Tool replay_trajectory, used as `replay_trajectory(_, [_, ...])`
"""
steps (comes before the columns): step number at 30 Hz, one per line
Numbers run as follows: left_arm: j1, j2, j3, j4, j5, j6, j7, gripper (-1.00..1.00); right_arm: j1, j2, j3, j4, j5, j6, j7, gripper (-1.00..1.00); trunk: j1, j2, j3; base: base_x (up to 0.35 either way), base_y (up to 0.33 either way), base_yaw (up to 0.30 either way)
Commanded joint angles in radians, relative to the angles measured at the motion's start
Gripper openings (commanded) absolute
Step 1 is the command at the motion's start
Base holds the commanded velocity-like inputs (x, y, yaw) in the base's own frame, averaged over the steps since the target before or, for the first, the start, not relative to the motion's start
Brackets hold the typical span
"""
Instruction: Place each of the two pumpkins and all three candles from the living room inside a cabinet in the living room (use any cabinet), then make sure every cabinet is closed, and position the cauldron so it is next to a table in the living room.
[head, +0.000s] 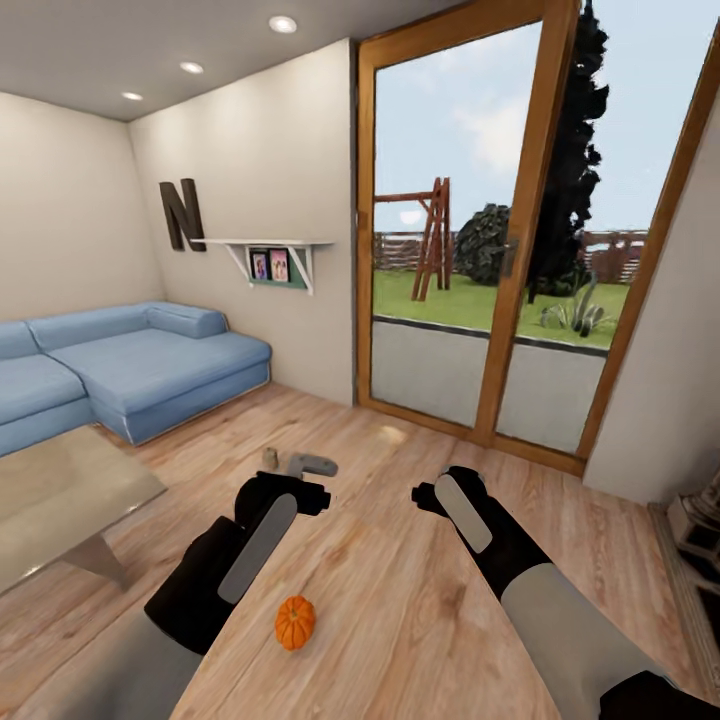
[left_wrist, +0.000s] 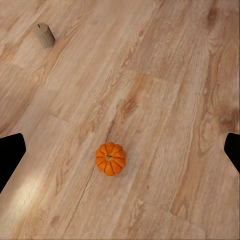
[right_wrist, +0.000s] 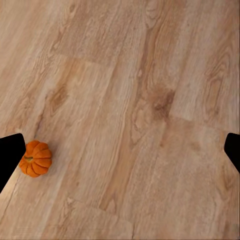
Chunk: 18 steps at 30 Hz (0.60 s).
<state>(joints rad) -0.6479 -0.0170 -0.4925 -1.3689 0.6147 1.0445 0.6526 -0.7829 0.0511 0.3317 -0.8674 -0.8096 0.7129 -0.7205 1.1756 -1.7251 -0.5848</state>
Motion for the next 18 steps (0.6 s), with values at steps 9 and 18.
replay_trajectory(9, [-0.001, 0.000, -0.001, 0.000, 0.010, 0.003, 0.011, 1.00, -0.001, 0.000, 0.003, -0.001, -0.010, 0.000, -0.010, 1.00, 0.000, -0.001, 0.000, 0.253, -0.223, -0.098])
replay_trajectory(18, [-0.001, 0.000, 0.000, 0.000, 0.010, 0.003, 0.012, 1.00, -0.001, 0.000, 0.003, -0.001, -0.010, 0.000, -0.010, 1.00, 0.000, -0.001, 0.000, 0.253, -0.224, -0.014])
